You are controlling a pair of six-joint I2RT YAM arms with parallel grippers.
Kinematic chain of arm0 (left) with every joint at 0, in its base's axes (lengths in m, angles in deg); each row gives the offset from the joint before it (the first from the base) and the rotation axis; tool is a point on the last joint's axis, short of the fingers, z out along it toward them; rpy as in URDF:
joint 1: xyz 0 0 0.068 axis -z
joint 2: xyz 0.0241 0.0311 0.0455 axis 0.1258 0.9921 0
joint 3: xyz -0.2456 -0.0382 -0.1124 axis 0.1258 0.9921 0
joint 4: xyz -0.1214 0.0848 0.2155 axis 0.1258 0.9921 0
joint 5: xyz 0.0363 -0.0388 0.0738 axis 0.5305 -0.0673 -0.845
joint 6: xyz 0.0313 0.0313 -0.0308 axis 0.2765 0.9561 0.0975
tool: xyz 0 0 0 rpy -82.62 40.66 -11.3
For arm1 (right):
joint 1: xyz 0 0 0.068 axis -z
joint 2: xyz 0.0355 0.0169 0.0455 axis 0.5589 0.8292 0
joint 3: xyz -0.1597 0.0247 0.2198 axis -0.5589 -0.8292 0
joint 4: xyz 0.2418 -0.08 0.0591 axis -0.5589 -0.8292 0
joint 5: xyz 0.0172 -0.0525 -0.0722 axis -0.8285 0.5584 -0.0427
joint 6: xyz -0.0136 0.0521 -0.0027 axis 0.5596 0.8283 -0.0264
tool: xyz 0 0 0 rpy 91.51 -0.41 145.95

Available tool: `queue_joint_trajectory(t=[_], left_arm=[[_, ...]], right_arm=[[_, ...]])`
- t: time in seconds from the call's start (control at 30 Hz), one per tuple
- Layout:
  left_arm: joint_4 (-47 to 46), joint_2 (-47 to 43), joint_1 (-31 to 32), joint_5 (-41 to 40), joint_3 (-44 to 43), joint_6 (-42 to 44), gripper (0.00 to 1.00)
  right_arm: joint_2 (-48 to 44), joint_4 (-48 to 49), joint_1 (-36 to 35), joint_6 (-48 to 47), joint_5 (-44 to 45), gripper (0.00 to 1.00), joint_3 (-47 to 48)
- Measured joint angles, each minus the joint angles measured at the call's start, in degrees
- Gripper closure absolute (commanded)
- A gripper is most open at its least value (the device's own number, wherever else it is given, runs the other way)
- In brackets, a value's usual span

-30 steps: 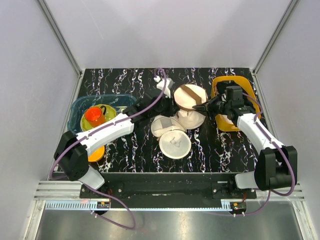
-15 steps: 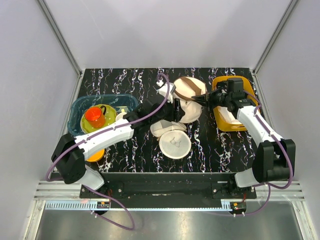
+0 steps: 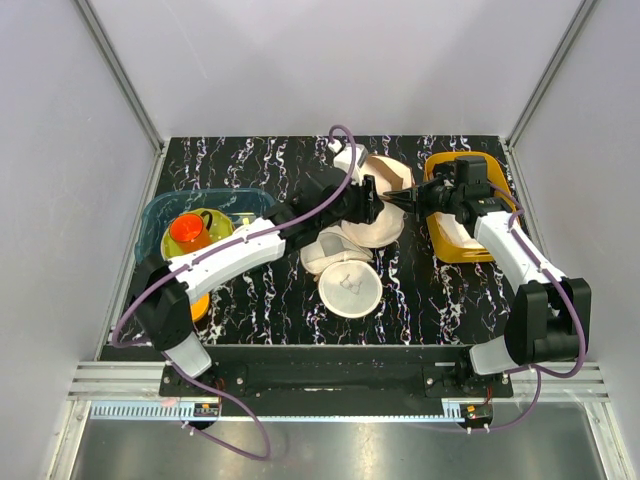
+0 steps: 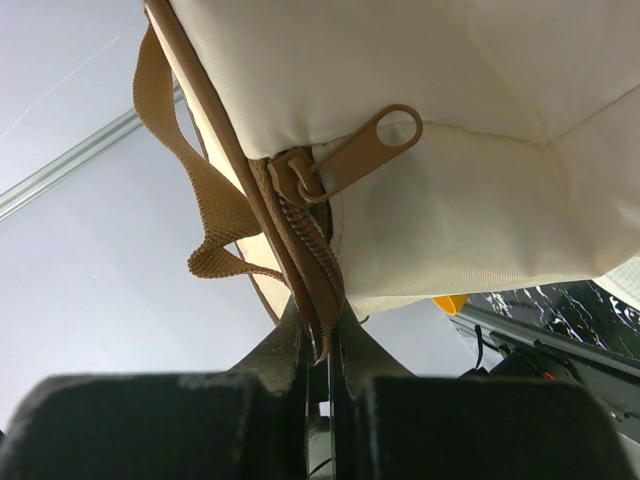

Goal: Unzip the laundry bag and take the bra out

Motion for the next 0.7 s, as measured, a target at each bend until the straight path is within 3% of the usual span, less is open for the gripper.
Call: queue_joint_trajectory(t=[0.33, 0.7], left_arm=[[2.01, 1.88, 0.72, -1.79, 0.0, 0.31, 0.51], [2.08, 5.31, 0.74, -5.27, -4.74, 0.02, 0.6]], right_arm=[[-0.02, 0.02, 0.0, 0.52, 0.0, 1.0, 0.0], [-0.2, 1.7, 0.02, 1.53, 0.04, 1.0, -0.17]])
